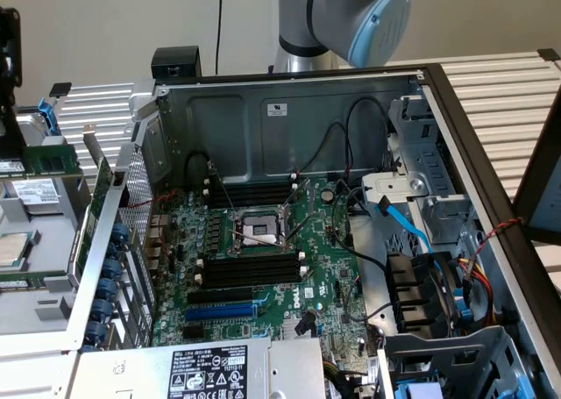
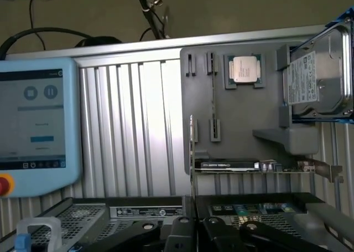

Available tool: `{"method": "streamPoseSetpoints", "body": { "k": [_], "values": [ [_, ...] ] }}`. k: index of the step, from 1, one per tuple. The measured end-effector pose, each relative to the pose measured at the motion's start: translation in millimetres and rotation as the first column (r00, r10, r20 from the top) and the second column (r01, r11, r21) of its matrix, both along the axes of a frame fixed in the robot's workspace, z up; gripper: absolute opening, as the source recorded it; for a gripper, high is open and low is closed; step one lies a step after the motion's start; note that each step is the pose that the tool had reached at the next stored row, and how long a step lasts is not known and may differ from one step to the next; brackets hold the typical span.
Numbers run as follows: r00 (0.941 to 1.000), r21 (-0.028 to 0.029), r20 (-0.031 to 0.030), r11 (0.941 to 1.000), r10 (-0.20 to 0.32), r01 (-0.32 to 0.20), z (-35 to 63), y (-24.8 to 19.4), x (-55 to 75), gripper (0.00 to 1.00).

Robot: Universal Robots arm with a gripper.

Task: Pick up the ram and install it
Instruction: 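Pick up the ram and move it above insertion slot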

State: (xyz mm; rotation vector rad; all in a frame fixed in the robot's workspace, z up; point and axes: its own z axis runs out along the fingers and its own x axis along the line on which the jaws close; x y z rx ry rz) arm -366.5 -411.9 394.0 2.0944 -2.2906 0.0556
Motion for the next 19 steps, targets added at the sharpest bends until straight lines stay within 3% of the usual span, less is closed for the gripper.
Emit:
{"method": "streamPoseSetpoints", "body": {
  "k": [19],
  "values": [
    [1.0000,-0.0004,0.0000,1.0000,-0.001,0.001,0.0,0.0,39.5,0.12]
  ]
}}
